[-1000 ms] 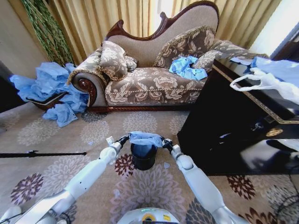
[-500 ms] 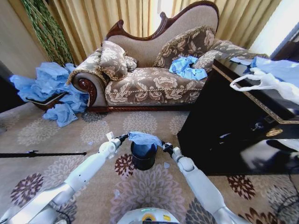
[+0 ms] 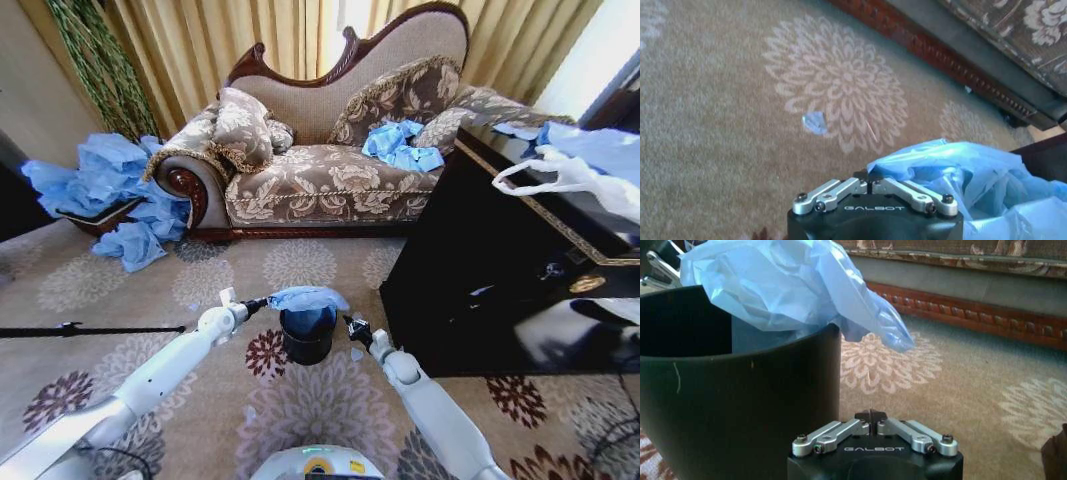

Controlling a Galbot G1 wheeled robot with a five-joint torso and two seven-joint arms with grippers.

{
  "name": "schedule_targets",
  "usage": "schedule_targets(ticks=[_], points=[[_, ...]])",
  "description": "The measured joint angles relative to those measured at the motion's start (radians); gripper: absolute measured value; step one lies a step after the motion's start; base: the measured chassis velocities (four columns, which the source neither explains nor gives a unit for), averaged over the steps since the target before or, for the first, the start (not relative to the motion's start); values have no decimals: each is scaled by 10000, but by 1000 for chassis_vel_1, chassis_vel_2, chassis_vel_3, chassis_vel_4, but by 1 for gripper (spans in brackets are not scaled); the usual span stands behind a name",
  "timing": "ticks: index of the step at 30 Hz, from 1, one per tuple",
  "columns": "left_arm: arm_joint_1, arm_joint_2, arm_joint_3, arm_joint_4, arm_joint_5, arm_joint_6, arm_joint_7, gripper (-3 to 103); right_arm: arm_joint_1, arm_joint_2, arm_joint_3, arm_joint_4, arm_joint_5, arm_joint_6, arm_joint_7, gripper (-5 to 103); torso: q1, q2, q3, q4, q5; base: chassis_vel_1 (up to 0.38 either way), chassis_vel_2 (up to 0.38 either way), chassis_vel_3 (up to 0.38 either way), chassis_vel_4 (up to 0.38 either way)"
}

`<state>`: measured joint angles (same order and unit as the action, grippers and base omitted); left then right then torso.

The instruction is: Place a garbage bag over the trash bin.

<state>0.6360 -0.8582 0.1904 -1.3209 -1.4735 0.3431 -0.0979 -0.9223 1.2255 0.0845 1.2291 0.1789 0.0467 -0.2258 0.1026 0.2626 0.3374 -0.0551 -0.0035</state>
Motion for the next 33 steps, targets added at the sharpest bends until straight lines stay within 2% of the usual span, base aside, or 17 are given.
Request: schedule_targets(ticks=[6,9,11,12,14,15,16,20,22,25,26,28,29,32,33], points=[[-148,-165,-87,-47,-125,-57,-124,0,-211,-110,227,444,123,57,311,-3,0,-1,0,-2,4,0,0,0,0],[-173,-132,-248,-368,-240,-113,-251,0,-417,-543,606,1471,965,-510,669,12,0,0,0,-2,1,0,0,0,0],[-173,-118,-264,-409,-253,-119,-262,0,-417,-626,711,1608,1127,-641,705,12,0,0,0,-2,2,0,0,0,0],[-172,-109,-276,-437,-260,-124,-263,0,-411,-677,766,1683,1245,-722,742,18,0,0,0,0,0,0,0,0,0],[-138,-71,-302,-529,-269,-157,-263,0,-258,-901,800,1976,2257,-1300,924,28,0,0,0,-5,0,0,0,0,0],[-121,-60,-312,-550,-269,-166,-258,0,-143,-945,726,2035,2745,-1560,982,28,0,0,0,-3,-1,0,0,0,0],[-121,-60,-312,-550,-269,-166,-258,0,-143,-945,726,2035,2745,-1560,982,28,0,0,0,-3,-1,0,0,0,0],[-106,-46,-316,-588,-269,-192,-238,0,573,-906,228,1792,4231,-2373,1184,51,0,0,0,3,-1,0,0,0,0],[-113,-42,-316,-601,-272,-195,-228,0,702,-905,111,1714,4450,-2496,1200,51,1,-1,1,1,1,0,0,0,0],[-154,-39,-311,-654,-281,-207,-182,0,1330,-945,-455,1474,5417,-3095,1226,67,1,0,1,0,0,0,0,0,0],[-154,-39,-311,-654,-281,-207,-182,0,1330,-945,-455,1474,5417,-3095,1226,67,1,0,1,0,0,0,0,0,0],[-176,-40,-299,-662,-282,-222,-130,0,1652,-998,-718,1452,5850,-3441,1234,78,1,0,1,1,0,0,0,0,0],[-176,-40,-299,-662,-282,-222,-130,0,1652,-998,-718,1452,5850,-3441,1234,78,1,0,1,1,0,0,0,0,0],[-186,-54,-291,-640,-259,-295,-28,0,1844,-1067,-779,1536,6063,-3656,1297,94,1,-1,1,-2,0,0,0,0,0],[-186,-59,-287,-614,-250,-320,0,0,1908,-1128,-809,1580,6203,-3762,1298,94,1,0,1,-4,0,0,0,0,0]])
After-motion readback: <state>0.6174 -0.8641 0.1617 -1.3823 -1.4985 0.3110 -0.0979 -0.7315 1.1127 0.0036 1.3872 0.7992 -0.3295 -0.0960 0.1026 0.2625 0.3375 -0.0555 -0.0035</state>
